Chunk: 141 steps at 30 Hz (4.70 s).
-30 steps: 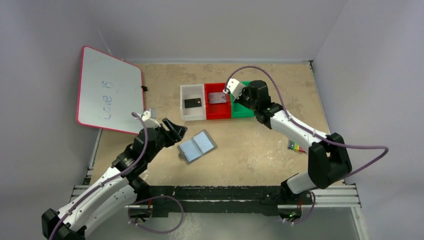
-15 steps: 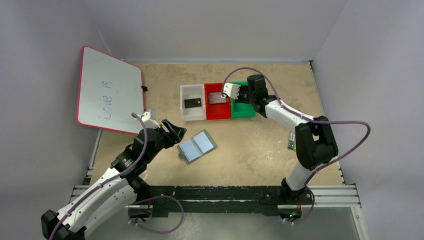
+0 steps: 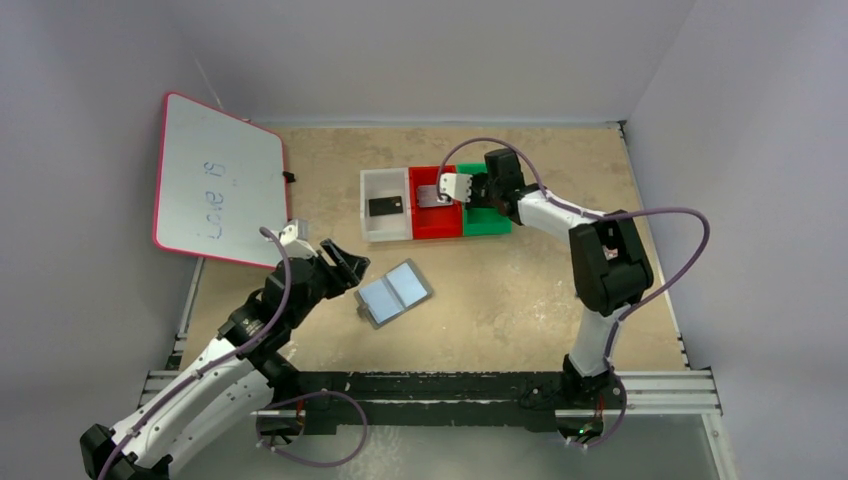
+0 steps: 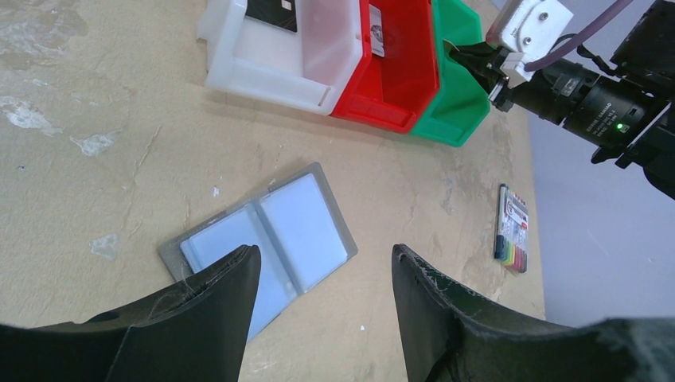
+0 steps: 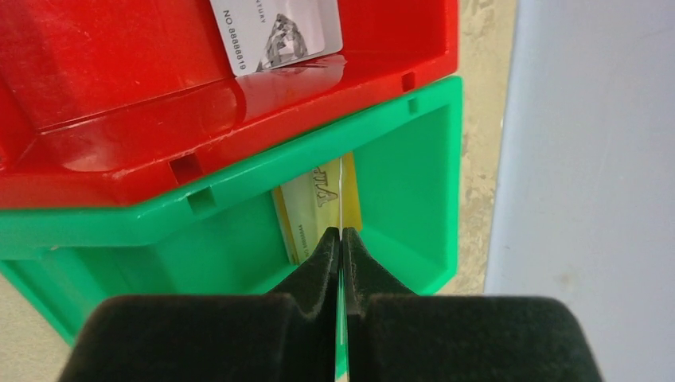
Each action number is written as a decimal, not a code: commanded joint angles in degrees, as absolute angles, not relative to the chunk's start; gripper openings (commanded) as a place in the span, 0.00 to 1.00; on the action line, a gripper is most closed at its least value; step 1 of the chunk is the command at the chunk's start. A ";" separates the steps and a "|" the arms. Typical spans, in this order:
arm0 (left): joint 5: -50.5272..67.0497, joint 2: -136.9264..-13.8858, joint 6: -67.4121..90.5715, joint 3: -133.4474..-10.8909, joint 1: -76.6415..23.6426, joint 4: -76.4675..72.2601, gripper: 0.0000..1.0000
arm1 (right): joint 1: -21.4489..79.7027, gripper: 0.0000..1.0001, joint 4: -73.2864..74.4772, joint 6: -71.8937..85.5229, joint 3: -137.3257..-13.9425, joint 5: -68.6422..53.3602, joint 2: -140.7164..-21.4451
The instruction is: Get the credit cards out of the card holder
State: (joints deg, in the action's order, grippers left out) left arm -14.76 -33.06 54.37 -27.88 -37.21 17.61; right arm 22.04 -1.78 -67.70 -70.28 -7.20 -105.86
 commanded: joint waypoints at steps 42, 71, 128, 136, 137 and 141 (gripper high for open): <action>-16.38 -35.73 52.84 -30.75 -37.16 19.76 0.60 | 20.96 0.26 -10.42 -67.85 -74.67 -4.58 -112.24; -15.87 -37.99 53.73 -30.60 -37.04 19.66 0.59 | 19.61 0.37 -14.12 -49.47 -70.74 -9.11 -99.52; -15.45 -39.42 55.94 -28.41 -37.08 17.87 0.58 | 19.62 0.02 4.80 13.57 -81.11 0.76 -113.82; -14.92 -40.02 56.23 -28.03 -37.09 16.69 0.58 | 19.69 0.01 5.77 13.36 -79.45 0.09 -113.92; -14.94 -40.14 56.25 -28.08 -37.08 16.67 0.58 | 19.64 0.01 5.72 13.43 -79.53 0.21 -114.09; -14.84 -40.18 56.25 -28.13 -37.11 16.46 0.58 | 19.64 0.00 6.13 13.36 -81.22 1.01 -115.78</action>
